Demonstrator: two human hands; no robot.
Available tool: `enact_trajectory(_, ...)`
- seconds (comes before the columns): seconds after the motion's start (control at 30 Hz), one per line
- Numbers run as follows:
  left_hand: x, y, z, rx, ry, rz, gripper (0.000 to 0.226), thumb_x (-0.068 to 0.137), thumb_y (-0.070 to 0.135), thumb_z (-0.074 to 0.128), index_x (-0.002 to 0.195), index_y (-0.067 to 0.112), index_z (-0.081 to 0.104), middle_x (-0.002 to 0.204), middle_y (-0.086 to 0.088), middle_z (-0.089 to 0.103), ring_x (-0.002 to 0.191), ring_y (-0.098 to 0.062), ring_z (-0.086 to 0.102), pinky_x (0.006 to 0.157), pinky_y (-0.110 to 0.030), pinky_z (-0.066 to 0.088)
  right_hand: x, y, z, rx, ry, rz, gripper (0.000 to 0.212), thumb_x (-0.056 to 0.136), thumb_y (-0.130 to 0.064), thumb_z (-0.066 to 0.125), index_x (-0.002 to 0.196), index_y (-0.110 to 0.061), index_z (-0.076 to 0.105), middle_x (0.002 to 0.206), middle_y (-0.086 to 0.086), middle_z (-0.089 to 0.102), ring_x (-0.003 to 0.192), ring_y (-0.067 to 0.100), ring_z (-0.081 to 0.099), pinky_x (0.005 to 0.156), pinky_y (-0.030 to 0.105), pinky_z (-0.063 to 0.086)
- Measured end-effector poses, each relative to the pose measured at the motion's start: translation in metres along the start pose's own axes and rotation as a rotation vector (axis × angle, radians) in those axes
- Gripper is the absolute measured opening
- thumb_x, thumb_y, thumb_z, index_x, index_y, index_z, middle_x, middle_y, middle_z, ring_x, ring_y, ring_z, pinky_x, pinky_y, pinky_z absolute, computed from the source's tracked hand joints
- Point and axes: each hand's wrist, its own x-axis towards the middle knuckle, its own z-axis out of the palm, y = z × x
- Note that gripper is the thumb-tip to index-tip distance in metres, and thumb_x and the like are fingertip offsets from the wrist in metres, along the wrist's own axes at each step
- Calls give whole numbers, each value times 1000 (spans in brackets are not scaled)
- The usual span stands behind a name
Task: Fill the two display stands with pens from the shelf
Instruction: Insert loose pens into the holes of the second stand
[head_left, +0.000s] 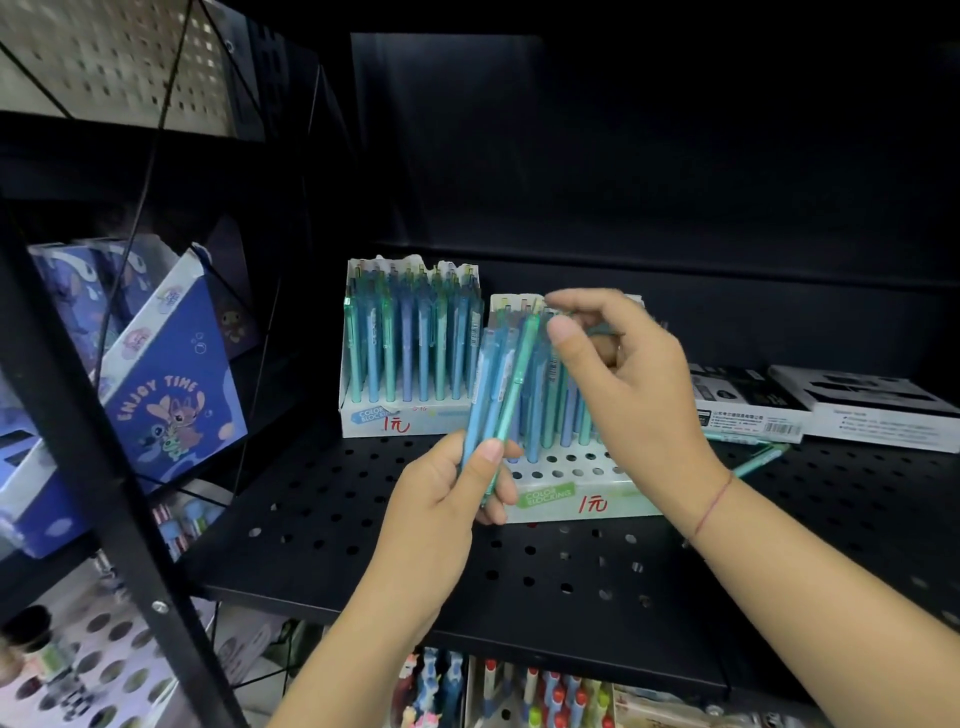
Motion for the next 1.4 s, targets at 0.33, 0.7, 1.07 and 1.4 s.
enact_trajectory(0.33,0,-1,1,-28,4,-9,25,97,27,46,93,17,69,72,-2,69,65,-11,61,63,-19,49,6,-5,-10,403,-126,197,14,94,-6,55,104,-11,63,75,5,67,57,11,57,54,22,50)
enact_trajectory(0.7,1,-3,0,-37,88,-9,25,98,26,46,90,20,69,70,0,68,65,-11,61,63,-20,48,6,9,-21,-25,2,20,27,93,-16,59,114,-31,49,75,6,64,63,15,63,65,37,56)
enact_trajectory(1.07,1,-4,0,-41,54,-12,25,98,25,46,92,18,69,70,0,68,66,-11,60,64,-19,48,2,15,-12,-145,-116,15,21,90,-20,64,105,-30,53,78,-3,61,66,15,63,67,40,55)
enact_trajectory(1.4,-1,0,1,13,-60,6,25,97,27,46,94,18,70,71,0,69,66,-10,62,66,-17,47,-3,-2,-12,90,-125,15,18,88,-19,67,106,-23,66,85,-5,65,68,13,59,62,25,50)
